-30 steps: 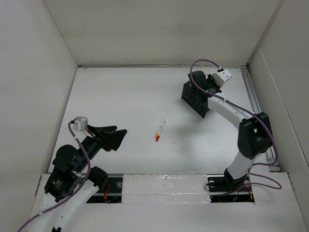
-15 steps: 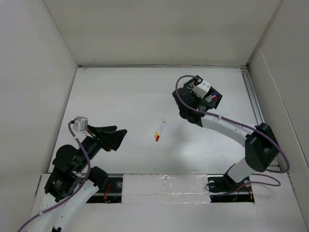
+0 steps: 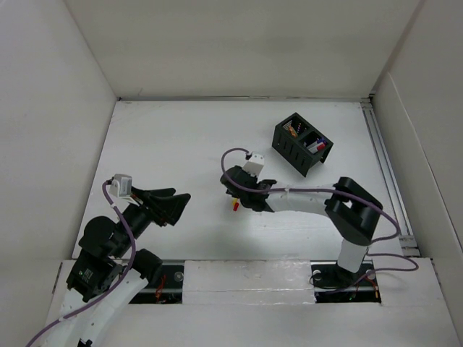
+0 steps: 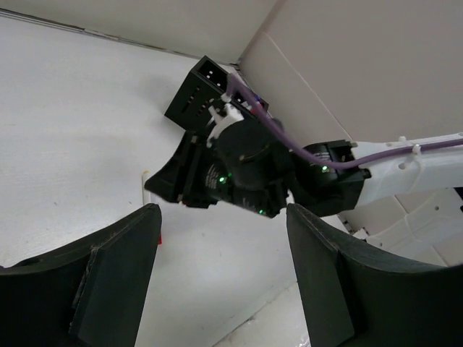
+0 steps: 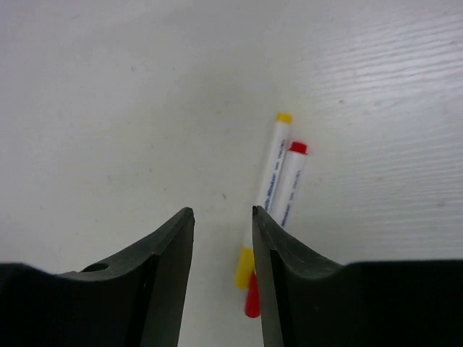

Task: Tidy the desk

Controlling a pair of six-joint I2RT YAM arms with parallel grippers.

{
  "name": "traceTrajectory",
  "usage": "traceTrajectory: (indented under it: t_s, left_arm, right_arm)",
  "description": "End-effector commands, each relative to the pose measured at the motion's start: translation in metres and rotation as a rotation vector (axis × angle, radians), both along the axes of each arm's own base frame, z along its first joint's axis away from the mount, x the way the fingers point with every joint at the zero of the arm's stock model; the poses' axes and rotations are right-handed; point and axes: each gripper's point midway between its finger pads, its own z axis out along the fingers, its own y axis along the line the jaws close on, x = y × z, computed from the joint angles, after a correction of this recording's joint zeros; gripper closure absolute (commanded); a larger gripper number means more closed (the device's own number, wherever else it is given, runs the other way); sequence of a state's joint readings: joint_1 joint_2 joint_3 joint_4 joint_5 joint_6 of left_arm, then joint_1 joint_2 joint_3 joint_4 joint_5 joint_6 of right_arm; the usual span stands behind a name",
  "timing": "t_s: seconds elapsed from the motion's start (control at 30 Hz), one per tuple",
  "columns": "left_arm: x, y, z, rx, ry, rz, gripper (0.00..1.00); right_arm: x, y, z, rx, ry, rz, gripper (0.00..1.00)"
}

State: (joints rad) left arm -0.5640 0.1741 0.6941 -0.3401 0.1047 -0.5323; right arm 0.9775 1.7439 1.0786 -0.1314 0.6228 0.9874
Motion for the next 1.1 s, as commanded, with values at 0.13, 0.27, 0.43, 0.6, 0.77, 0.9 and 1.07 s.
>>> traceTrajectory:
  t_s: [0.13, 0.27, 0.43, 0.6, 0.77, 0.9, 1.07]
  left_arm:
    - [0.006, -0.007, 0.001, 0.004, -0.001, -0.017, 0.34]
    - [0.006, -0.007, 0.001, 0.003, -0.002, -0.017, 0.34]
    - [0.006, -0.007, 0.001, 0.003, -0.002, -0.017, 0.34]
    - [0.006, -0.007, 0.001, 0.002, -0.003, -0.015, 0.34]
    - [0.006, -0.007, 0.002, 0.002, -0.003, -0.017, 0.34]
    - [0.006, -0.007, 0.002, 0.001, -0.004, -0.017, 0.34]
    - [0.006, -0.006, 0.002, -0.001, -0.008, -0.014, 0.34]
  right_arm:
    - [-0.009, 0.017, -0.007, -0.093, -0.040, -0.114, 0.59]
    - [-0.012, 0.005, -0.007, -0.089, -0.047, -0.142, 0.63]
    - [-0.012, -0.004, -0.001, -0.070, -0.063, -0.145, 0.63]
    - [-0.001, -0.011, -0.018, -0.120, -0.017, -0.169, 0.62]
    - [0.010, -0.021, -0.031, -0.147, 0.000, -0.203, 0.63]
    - [0.018, -0.026, -0.034, -0.106, 0.014, -0.195, 0.65]
    - [0.018, -0.029, -0.046, -0.118, 0.037, -0.192, 0.65]
